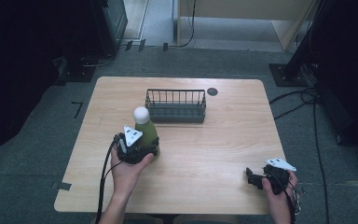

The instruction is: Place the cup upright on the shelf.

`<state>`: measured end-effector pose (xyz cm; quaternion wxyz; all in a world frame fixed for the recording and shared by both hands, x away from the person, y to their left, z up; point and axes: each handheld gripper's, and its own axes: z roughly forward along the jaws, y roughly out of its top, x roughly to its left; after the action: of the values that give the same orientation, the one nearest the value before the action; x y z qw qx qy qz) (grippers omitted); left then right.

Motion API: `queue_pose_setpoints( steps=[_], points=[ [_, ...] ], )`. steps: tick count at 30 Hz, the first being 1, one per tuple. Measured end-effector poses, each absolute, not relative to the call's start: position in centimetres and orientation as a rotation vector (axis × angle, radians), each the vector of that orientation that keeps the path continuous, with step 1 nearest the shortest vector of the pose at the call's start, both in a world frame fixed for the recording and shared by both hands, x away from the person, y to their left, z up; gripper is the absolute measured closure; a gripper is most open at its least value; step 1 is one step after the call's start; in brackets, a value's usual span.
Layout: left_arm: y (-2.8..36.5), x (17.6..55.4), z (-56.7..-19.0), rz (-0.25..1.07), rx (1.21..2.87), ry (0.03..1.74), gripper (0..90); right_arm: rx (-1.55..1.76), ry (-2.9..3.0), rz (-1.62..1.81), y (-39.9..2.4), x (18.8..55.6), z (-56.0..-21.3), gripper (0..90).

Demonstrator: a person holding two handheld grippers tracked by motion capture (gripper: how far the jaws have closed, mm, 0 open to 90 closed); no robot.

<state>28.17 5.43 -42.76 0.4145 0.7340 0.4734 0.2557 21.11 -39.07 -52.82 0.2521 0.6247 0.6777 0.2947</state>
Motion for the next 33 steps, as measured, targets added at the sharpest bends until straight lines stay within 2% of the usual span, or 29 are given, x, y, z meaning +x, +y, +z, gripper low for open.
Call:
queue_pose_setpoints(
  steps=[16, 33],
  points=[
    [5.4, 28.4, -42.4, 0.657, 1.844, 1.159, 21.3, 1.7, 1.843, 0.801, -39.1, 21.1, -52.8, 0.0],
    [5.4, 29.7, -39.9, 0.692, 1.796, 1.118, 21.4, 1.701, 1.842, 0.803, -39.1, 21.1, -52.8, 0.0]
  ],
)
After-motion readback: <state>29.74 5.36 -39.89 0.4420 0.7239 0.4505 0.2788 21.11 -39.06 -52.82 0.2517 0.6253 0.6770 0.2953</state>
